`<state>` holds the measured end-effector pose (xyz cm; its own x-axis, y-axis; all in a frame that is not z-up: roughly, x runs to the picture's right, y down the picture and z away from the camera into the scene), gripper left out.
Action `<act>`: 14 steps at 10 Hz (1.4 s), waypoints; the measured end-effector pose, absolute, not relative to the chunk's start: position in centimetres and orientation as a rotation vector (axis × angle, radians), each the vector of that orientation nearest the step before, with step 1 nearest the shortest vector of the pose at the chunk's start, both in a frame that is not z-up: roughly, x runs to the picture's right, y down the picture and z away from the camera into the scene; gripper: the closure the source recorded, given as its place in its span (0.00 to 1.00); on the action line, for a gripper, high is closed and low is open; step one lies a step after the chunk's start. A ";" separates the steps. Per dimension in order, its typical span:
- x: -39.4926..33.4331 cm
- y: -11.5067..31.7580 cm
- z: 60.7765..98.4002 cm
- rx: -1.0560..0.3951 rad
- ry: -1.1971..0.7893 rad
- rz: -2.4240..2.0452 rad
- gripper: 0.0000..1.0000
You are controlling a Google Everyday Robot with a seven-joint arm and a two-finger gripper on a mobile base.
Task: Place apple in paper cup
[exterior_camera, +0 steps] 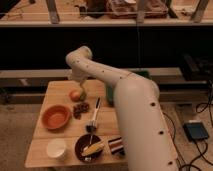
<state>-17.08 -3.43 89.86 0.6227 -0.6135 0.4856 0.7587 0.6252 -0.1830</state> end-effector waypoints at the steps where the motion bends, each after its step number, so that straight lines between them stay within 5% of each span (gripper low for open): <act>1: -17.4 -3.3 89.9 -0.407 -0.399 -0.824 0.20; 14: -19.8 -1.2 94.3 -0.487 -0.473 -0.858 0.20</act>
<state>-19.85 -1.23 94.32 0.5659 -0.5929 0.5729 0.8010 0.5598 -0.2119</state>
